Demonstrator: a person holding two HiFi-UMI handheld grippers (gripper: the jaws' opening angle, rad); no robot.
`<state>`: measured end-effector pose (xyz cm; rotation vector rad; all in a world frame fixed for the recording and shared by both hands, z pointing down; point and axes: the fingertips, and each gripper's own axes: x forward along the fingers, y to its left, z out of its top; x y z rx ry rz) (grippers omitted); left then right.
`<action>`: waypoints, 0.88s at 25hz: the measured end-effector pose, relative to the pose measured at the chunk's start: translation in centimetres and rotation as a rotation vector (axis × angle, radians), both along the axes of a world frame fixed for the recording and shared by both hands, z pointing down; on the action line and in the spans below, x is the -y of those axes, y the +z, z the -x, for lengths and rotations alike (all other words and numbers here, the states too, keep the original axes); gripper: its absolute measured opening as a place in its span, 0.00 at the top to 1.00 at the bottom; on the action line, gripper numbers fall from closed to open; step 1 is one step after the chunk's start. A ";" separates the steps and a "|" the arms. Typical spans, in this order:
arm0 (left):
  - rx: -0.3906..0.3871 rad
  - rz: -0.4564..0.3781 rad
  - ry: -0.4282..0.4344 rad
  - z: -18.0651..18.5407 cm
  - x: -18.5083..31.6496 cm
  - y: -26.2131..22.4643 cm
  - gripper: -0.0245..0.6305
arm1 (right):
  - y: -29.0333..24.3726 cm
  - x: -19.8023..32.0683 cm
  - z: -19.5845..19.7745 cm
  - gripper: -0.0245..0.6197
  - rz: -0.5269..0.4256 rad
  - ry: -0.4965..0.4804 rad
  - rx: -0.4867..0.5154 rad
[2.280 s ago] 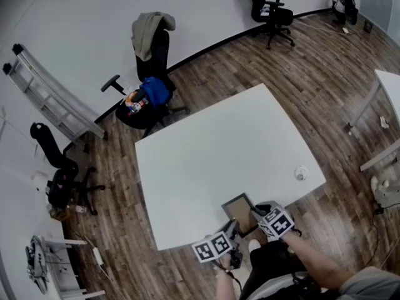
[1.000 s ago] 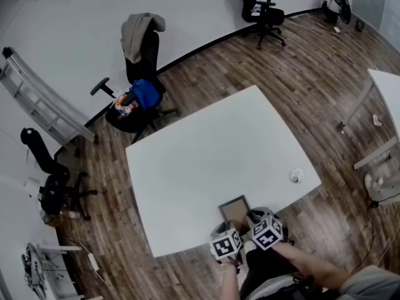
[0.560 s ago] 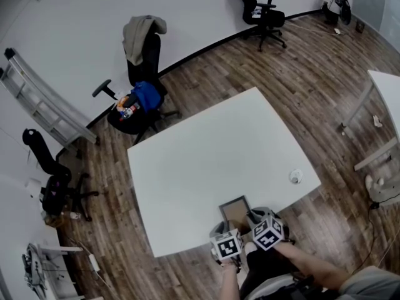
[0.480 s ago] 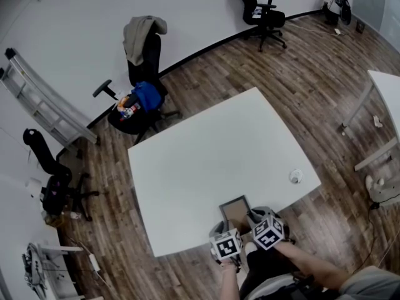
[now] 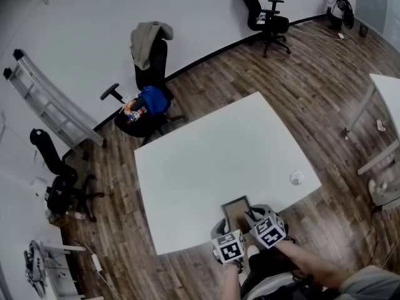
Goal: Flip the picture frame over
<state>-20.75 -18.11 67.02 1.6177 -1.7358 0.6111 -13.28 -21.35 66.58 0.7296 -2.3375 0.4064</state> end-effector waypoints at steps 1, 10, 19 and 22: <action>0.013 -0.020 0.000 0.0 0.0 -0.5 0.89 | -0.4 0.0 0.1 0.84 -0.010 -0.002 0.015; 0.092 -0.154 -0.010 -0.6 -0.6 -4.2 0.96 | -4.0 -0.4 0.5 0.86 -0.087 -0.013 0.140; 0.136 -0.270 -0.008 -2.0 -1.1 -7.1 0.96 | -7.2 -1.0 0.2 0.95 -0.157 -0.033 0.243; 0.144 -0.307 -0.006 -2.5 -1.3 -8.1 0.96 | -8.1 -1.4 0.0 0.96 -0.170 -0.037 0.272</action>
